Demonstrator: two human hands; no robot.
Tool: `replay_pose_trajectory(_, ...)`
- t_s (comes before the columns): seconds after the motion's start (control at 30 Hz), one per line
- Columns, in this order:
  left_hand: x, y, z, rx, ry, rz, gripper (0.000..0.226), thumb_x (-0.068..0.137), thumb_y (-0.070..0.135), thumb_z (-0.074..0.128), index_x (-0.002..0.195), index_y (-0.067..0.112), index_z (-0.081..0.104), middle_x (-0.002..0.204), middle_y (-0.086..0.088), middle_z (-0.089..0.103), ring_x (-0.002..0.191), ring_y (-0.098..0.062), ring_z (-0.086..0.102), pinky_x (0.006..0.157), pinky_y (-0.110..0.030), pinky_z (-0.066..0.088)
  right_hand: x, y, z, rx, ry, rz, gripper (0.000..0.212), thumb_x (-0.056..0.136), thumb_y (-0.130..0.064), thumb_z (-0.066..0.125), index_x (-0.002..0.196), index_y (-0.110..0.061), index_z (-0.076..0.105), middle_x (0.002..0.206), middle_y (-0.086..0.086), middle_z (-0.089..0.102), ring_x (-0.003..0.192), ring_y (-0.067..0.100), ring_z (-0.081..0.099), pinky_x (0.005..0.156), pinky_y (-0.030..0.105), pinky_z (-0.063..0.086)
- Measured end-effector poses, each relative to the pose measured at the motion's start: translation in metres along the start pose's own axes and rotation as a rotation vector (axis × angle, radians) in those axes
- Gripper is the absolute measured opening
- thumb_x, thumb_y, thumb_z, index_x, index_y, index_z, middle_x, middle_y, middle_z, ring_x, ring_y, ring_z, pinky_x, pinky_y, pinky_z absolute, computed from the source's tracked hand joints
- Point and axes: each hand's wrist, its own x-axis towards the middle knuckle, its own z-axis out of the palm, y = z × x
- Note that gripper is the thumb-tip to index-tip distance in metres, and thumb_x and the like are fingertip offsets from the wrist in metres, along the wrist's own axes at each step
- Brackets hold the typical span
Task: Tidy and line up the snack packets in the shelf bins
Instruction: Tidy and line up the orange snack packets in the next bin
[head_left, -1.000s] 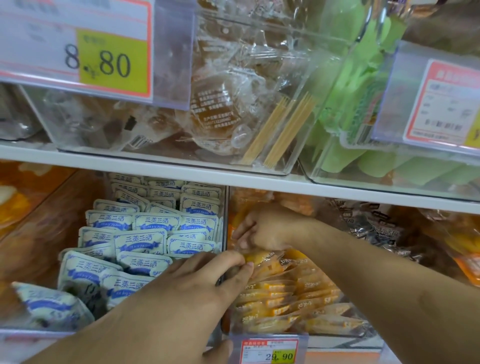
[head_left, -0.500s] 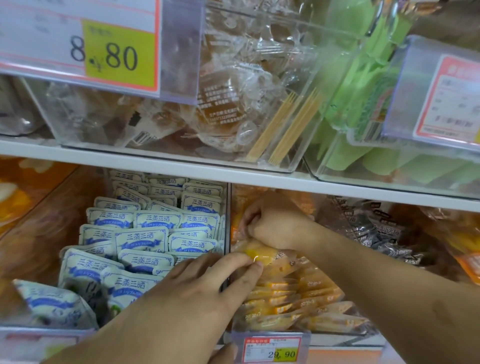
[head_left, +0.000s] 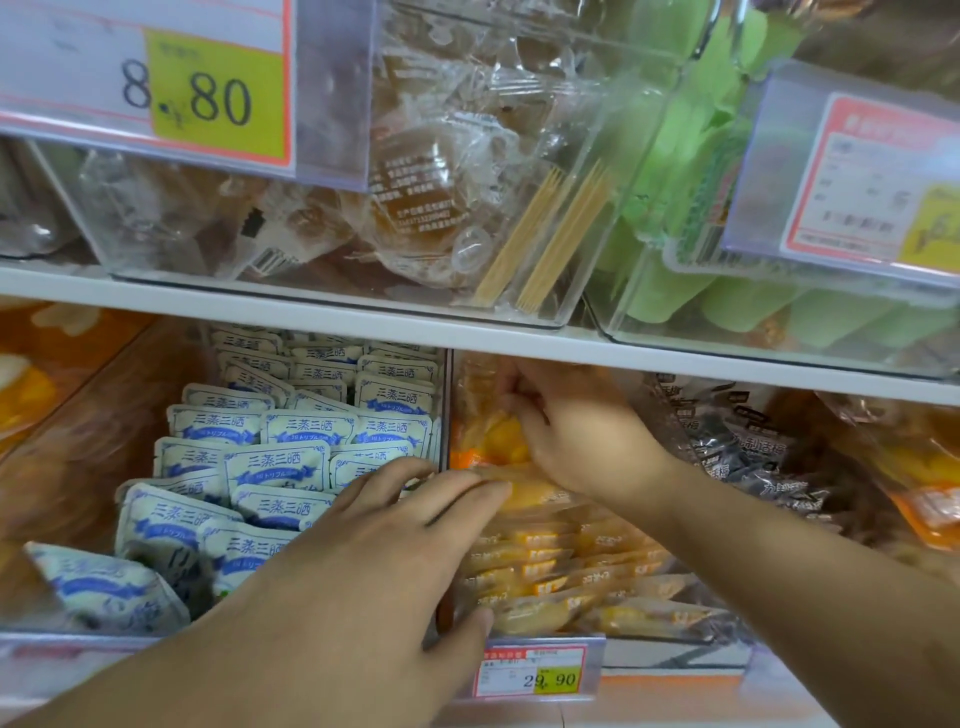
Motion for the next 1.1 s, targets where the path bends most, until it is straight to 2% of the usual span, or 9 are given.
replay_pose_trajectory(0.07, 0.0, 0.001, -0.002, 0.0, -0.008, -0.016, 0.074, 0.086, 0.064, 0.037, 0.153, 0.052, 0.006, 0.152, 0.04, 0.013, 0.142, 0.004, 0.006, 0.118, -0.021, 0.018, -0.004, 0.001, -0.002, 0.058, 0.008, 0.003, 0.023, 0.094, -0.013, 0.067, 0.114, -0.023, 0.067, 0.1, -0.006, 0.073, 0.094, 0.017, 0.068, 0.088, 0.036, 0.055)
replay_pose_trajectory(0.17, 0.002, -0.001, -0.006, 0.004, -0.009, -0.023, 0.067, 0.087, 0.06, 0.034, 0.152, 0.047, 0.024, 0.148, 0.036, 0.03, 0.138, 0.002, 0.023, 0.117, -0.024, 0.028, -0.007, 0.002, -0.005, 0.191, 0.023, 0.087, 0.02, 0.094, -0.021, 0.069, 0.112, -0.027, 0.074, 0.105, -0.013, 0.074, 0.101, 0.01, 0.069, 0.097, 0.037, 0.055)
replay_pose_trajectory(0.3, 0.007, -0.002, -0.007, -0.021, 0.033, -0.035, 0.061, 0.094, 0.063, 0.012, 0.153, 0.048, 0.016, 0.15, 0.036, 0.021, 0.136, 0.006, 0.019, 0.116, -0.02, 0.022, -0.026, -0.006, -0.023, 0.302, 0.137, 0.049, 0.015, 0.098, -0.023, 0.072, 0.106, -0.03, 0.082, 0.105, -0.02, 0.078, 0.104, 0.002, 0.071, 0.097, 0.034, 0.057)
replay_pose_trajectory(0.43, 0.015, -0.007, -0.004, -0.019, 0.003, -0.086, 0.054, 0.098, 0.054, 0.022, 0.151, 0.046, 0.023, 0.148, 0.034, 0.023, 0.134, 0.002, 0.025, 0.116, -0.023, 0.028, -0.056, -0.009, -0.046, 0.278, 0.214, 0.016, 0.02, 0.096, -0.017, 0.075, 0.107, -0.032, 0.083, 0.102, -0.026, 0.077, 0.098, -0.01, 0.071, 0.091, 0.022, 0.058)
replay_pose_trajectory(0.53, 0.017, -0.008, -0.002, -0.028, -0.018, -0.089, 0.053, 0.1, 0.056, 0.025, 0.151, 0.044, 0.025, 0.149, 0.036, 0.021, 0.135, 0.0, 0.026, 0.116, -0.026, 0.03, -0.074, -0.005, -0.056, 0.235, 0.329, -0.041, 0.021, 0.092, -0.008, 0.08, 0.106, -0.023, 0.084, 0.104, -0.019, 0.078, 0.099, -0.005, 0.073, 0.088, 0.028, 0.06)
replay_pose_trajectory(0.73, 0.026, -0.005, -0.002, -0.081, -0.01, -0.154, 0.062, 0.101, 0.058, 0.035, 0.159, 0.042, 0.018, 0.159, 0.034, 0.007, 0.146, 0.0, 0.009, 0.122, -0.023, 0.014, -0.108, -0.008, -0.069, 0.284, 0.47, 0.089, 0.018, 0.089, -0.004, 0.078, 0.099, -0.017, 0.082, 0.098, -0.016, 0.077, 0.096, 0.001, 0.072, 0.087, 0.014, 0.052)
replay_pose_trajectory(0.87, 0.025, 0.006, -0.005, -0.045, 0.111, -0.085, 0.065, 0.093, 0.064, 0.04, 0.153, 0.038, 0.034, 0.153, 0.026, 0.028, 0.143, -0.003, 0.022, 0.121, -0.038, 0.027, -0.122, -0.011, -0.081, 0.381, 0.504, 0.207, 0.02, 0.087, -0.004, 0.081, 0.098, -0.021, 0.083, 0.093, -0.017, 0.079, 0.094, 0.007, 0.075, 0.086, 0.019, 0.056)
replay_pose_trajectory(1.03, 0.023, 0.029, -0.009, -0.347, 0.243, -0.141, 0.057, 0.088, 0.055, 0.068, 0.138, 0.051, 0.042, 0.132, 0.037, 0.049, 0.124, 0.014, 0.043, 0.104, -0.019, 0.039, -0.126, -0.025, -0.102, 0.71, 0.583, 0.377, 0.019, 0.086, -0.001, 0.081, 0.091, -0.02, 0.082, 0.085, -0.01, 0.081, 0.084, 0.006, 0.077, 0.077, 0.015, 0.057)
replay_pose_trajectory(1.1, 0.023, 0.037, -0.011, -0.581, 0.235, -0.225, 0.045, 0.084, 0.05, 0.076, 0.123, 0.051, 0.052, 0.119, 0.035, 0.063, 0.112, 0.01, 0.057, 0.094, -0.021, 0.048, -0.128, -0.033, -0.105, 0.835, 0.552, 0.447, 0.017, 0.085, -0.003, 0.082, 0.091, -0.019, 0.082, 0.082, -0.004, 0.081, 0.08, 0.009, 0.078, 0.071, 0.016, 0.058)
